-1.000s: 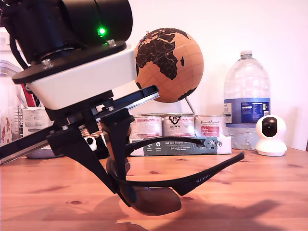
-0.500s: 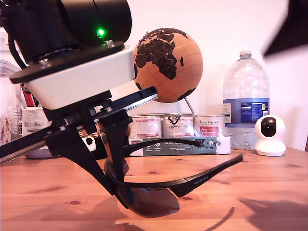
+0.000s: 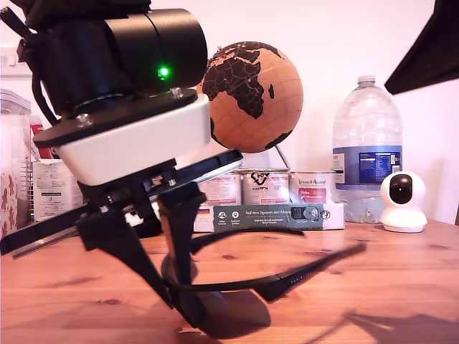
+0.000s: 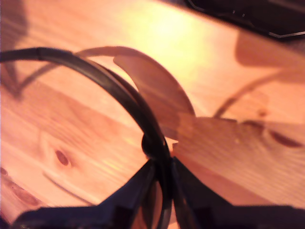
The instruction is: Pick up the sunglasses and open them, then place them back on the table
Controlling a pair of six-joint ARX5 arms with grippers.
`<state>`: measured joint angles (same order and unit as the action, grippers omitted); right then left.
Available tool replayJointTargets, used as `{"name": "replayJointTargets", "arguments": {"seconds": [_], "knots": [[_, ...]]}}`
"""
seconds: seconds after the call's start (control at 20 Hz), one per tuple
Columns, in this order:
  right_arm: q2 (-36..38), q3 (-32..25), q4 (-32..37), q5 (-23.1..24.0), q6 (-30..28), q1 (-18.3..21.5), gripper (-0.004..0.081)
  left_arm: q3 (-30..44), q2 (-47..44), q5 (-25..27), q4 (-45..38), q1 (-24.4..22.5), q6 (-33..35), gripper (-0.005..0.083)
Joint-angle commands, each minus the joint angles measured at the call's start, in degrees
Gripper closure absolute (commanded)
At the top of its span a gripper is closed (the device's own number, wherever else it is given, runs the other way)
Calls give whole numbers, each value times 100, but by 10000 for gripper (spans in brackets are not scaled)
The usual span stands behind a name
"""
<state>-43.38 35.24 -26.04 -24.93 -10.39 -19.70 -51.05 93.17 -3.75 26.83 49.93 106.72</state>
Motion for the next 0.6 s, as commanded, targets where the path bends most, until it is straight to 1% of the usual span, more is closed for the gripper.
{"name": "replayJointTargets", "arguments": {"seconds": [0.0, 0.05, 0.25, 0.35, 0.55], "knots": [[-20, 35, 22, -11, 7, -94, 780, 107, 210, 44, 24, -9, -28, 498], [-22, 35, 22, -11, 7, -125, 780, 107, 210, 114, 26, -9, -31, 481], [-22, 35, 22, -24, 7, -208, 780, -85, 208, 170, 120, -7, -28, 491], [-22, 35, 20, -24, 9, -210, 781, -345, 208, 168, 328, -7, -26, 585], [-22, 35, 17, -26, 9, -210, 781, -861, 208, 177, 706, -13, -44, 684]]}}
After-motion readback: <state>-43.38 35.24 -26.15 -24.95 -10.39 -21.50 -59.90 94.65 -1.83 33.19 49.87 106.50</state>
